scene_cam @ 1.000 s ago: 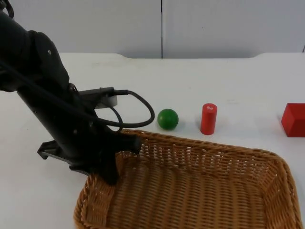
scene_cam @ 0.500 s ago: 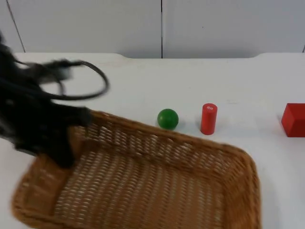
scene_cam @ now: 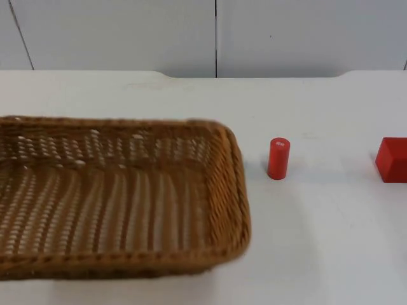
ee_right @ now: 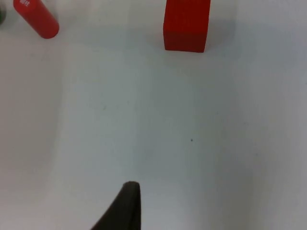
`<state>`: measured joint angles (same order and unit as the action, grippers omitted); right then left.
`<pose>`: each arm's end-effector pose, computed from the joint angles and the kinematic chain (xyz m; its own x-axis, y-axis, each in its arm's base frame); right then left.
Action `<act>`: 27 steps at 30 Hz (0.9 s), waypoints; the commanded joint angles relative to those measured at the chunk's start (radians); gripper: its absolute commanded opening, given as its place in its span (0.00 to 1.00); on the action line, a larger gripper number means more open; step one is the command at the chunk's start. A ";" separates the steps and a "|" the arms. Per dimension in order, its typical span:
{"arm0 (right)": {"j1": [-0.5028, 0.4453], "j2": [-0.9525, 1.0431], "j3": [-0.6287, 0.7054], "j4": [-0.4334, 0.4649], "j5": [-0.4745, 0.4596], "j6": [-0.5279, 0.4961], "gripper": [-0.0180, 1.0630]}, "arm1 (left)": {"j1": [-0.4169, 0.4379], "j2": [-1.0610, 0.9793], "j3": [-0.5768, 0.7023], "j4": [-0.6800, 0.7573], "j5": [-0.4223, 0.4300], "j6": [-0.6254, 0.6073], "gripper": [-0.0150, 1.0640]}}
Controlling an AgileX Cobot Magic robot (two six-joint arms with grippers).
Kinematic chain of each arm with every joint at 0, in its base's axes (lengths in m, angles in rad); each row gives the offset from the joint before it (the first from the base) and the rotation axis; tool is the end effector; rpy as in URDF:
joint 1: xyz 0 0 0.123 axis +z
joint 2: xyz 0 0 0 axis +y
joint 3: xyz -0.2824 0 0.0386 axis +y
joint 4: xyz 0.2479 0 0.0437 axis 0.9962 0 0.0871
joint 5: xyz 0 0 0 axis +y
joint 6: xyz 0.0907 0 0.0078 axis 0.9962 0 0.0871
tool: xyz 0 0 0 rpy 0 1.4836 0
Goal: Pick up the basket with the left hand and place the object to the left of the red cylinder into the basket with the right hand.
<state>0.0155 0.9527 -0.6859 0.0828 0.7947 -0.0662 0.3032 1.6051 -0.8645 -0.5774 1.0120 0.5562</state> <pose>0.1694 0.0080 0.2771 -0.8258 -0.0209 -0.5635 -0.0554 0.9975 0.0442 0.2604 0.0373 0.1882 -0.9905 -0.1039 -0.0906 -0.0517 0.8895 -0.4540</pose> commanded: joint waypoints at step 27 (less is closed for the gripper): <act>0.344 0.208 -0.158 0.151 -0.071 -0.209 0.98 | 0.110 0.037 0.004 -0.089 -0.029 -0.014 0.01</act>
<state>0.3267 1.1264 -0.8141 0.2370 0.7497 -0.2545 0.3898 1.6390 -0.8638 -0.6296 0.9766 0.5565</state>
